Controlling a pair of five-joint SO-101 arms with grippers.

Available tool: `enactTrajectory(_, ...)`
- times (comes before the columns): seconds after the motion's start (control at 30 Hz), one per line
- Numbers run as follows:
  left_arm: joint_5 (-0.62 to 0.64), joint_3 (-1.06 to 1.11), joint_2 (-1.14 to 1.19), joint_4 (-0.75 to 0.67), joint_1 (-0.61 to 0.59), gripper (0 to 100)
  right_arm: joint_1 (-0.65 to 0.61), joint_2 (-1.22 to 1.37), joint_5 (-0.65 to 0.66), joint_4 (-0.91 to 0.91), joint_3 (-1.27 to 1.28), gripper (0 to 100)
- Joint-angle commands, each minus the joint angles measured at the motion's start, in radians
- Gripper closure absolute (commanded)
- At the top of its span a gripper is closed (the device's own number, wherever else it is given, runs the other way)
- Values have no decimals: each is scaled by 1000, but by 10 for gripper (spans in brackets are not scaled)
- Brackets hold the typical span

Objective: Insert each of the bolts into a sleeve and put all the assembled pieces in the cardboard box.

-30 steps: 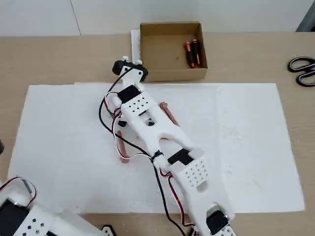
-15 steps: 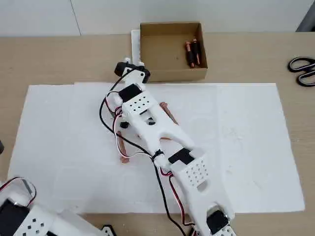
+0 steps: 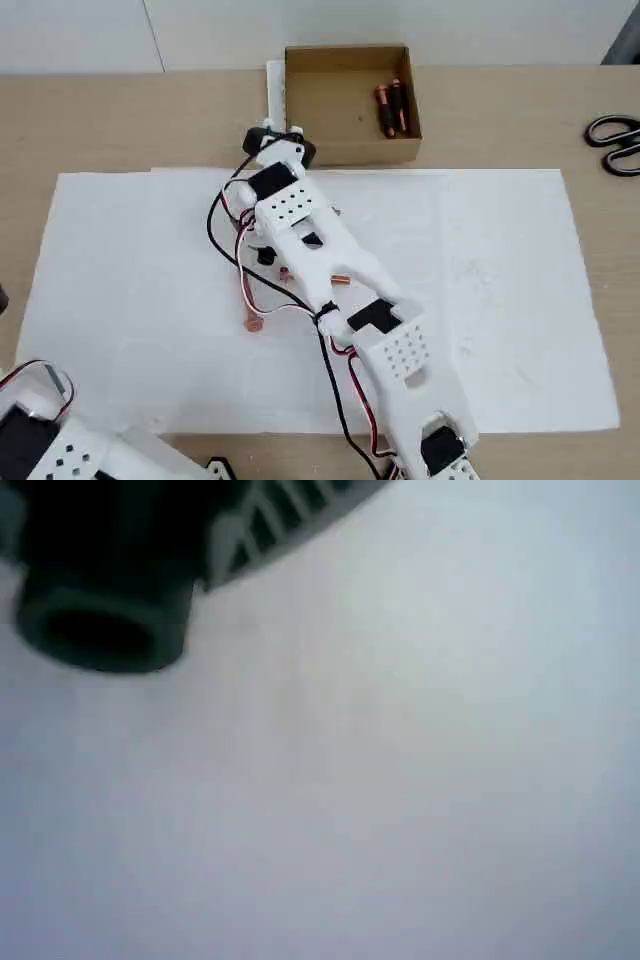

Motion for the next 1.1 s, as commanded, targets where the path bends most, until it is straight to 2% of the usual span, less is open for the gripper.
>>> enactTrajectory(0.0,-8,-8,-9,5,5,881,12,-160,75,16,-84,995)
enactTrajectory(0.23,-8,-22,-9,3,5,881,22,-346,193,42,-89,995)
enactTrajectory(0.4,-8,-119,-2,12,51,880,82,-530,374,79,-89,995)
enactTrajectory(0.5,-8,-208,0,69,103,879,137,-634,454,91,-84,995)
enactTrajectory(0.7,2,-383,72,153,137,879,183,-748,752,286,-68,995)
enactTrajectory(0.9,71,-484,325,153,78,880,374,-802,756,280,219,995)
enactTrajectory(1.07,124,-533,420,155,94,881,481,-785,761,209,434,995)
